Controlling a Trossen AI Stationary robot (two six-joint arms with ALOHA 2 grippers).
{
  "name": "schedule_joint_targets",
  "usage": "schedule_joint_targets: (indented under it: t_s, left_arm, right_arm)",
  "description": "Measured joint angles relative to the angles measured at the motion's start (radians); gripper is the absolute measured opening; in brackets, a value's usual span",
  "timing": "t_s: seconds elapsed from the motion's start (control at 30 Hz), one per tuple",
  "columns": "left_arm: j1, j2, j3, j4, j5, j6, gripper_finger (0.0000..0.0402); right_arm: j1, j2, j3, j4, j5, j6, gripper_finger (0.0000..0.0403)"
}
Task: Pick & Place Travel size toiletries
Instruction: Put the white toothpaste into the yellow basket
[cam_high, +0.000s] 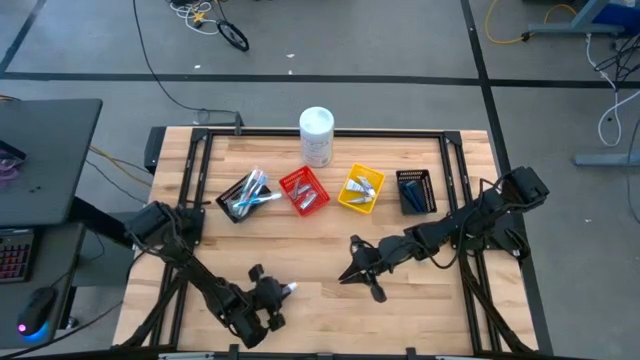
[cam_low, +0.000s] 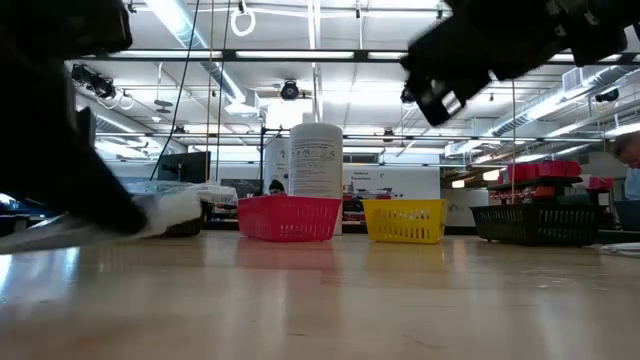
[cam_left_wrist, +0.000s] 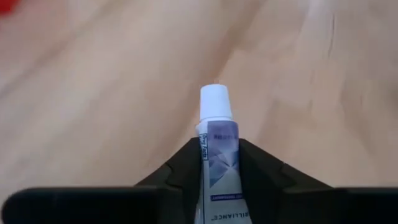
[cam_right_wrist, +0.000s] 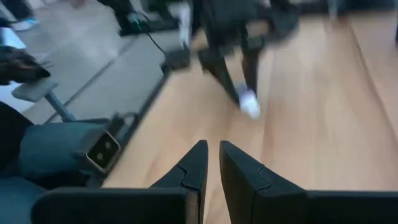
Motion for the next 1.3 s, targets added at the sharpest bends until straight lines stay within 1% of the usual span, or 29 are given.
schedule_joint_targets:
  t_s: [0.1,0.23,0.33,0.43,0.53,0.63,0.7,0.8,0.9,1.03,1.13,1.23,1.3]
  left_arm:
    - [0.048,-0.001,0.001,0.010,-0.079,0.018,0.0095]
    - [0.158,-0.001,0.001,0.042,-0.140,0.111,0.0093]
    - [0.251,-0.001,0.001,0.142,-0.126,0.242,0.0093]
    - [0.340,-0.002,0.001,0.319,-0.064,0.464,0.0093]
    - [0.413,-0.002,0.001,0.503,0.018,0.648,0.0093]
    - [0.458,-0.004,0.002,0.604,0.087,0.747,0.0093]
    - [0.475,-0.004,0.002,0.608,0.106,0.769,0.0093]
    - [0.492,-0.004,0.002,0.596,0.106,0.816,0.0093]
    - [0.515,-0.004,0.002,0.614,0.106,0.884,0.0093]
    - [0.562,-0.004,0.002,0.672,0.110,0.937,0.0093]
    - [0.621,-0.004,0.002,0.700,0.130,0.973,0.0093]
    - [0.706,-0.004,0.002,0.766,0.206,0.976,0.0093]
    - [0.769,-0.004,0.002,0.827,0.308,0.976,0.0093]
  right_arm:
    - [0.000,0.000,0.000,-0.126,0.051,0.119,0.0050]
    - [0.000,0.000,0.000,-0.419,0.116,0.292,0.0050]
    - [0.003,0.000,0.000,-0.617,0.119,0.466,0.0050]
    - [0.018,0.000,0.000,-0.733,0.143,0.582,0.0050]
    - [0.034,0.000,0.000,-0.757,0.184,0.637,0.0050]
    - [0.048,0.000,0.000,-0.740,0.241,0.639,0.0050]
    - [0.054,0.000,0.000,-0.725,0.291,0.639,0.0050]
    - [0.054,0.000,0.000,-0.721,0.355,0.633,0.0050]
    - [0.053,-0.008,0.000,-0.737,0.390,0.631,0.0050]
    - [0.047,-0.058,0.004,-0.821,0.396,0.632,0.0050]
    - [0.046,-0.105,0.021,-0.915,0.437,0.641,0.0050]
    - [0.046,-0.148,0.023,-0.952,0.479,0.642,0.0050]
    - [0.046,-0.167,0.023,-0.959,0.523,0.638,0.0050]
